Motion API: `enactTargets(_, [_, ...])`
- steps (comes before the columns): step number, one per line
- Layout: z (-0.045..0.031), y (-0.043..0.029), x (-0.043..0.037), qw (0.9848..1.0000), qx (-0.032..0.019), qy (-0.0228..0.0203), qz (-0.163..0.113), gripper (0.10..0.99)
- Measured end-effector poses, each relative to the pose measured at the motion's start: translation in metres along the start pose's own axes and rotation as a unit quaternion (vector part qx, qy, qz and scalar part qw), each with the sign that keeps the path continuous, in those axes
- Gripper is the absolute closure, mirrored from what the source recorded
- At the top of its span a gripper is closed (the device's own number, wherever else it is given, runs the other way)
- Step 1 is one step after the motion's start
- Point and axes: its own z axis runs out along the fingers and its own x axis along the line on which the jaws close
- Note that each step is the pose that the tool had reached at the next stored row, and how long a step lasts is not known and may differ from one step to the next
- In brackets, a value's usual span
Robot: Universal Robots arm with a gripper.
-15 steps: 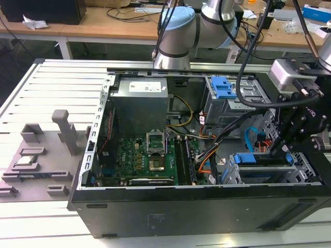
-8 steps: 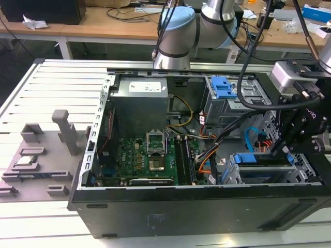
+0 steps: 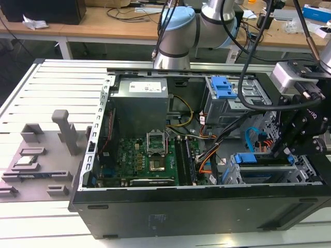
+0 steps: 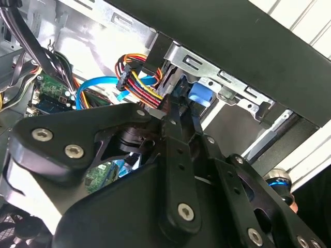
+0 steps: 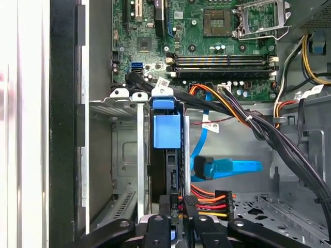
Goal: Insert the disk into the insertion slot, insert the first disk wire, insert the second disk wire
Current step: 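Insert the first disk wire, then insert the second disk wire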
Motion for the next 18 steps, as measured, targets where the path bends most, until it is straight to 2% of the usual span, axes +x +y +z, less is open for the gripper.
enactTargets(1, [-0.0051,0.0003,0.0001,1.0000,0.0000,0.0000,0.000,0.843])
enactTargets(3, [-0.0205,0.0011,-0.0006,1.0000,0.0000,-0.0001,0.000,0.843])
enactTargets(6, [-0.0349,0.0019,-0.0042,1.0000,0.0000,-0.0001,0.000,0.859])
enactTargets(7, [-0.0432,0.0023,-0.0051,1.0000,0.0000,-0.0001,0.000,0.925])
enactTargets(8, [-0.0473,0.0025,-0.0054,1.0000,0.0000,-0.0001,0.000,0.980])
enactTargets(9, [-0.0496,0.0026,-0.0054,1.0000,0.0000,-0.0001,0.000,0.980])
enactTargets(18, [-0.0507,0.0027,-0.0053,1.0000,0.0000,-0.0001,0.000,0.980])
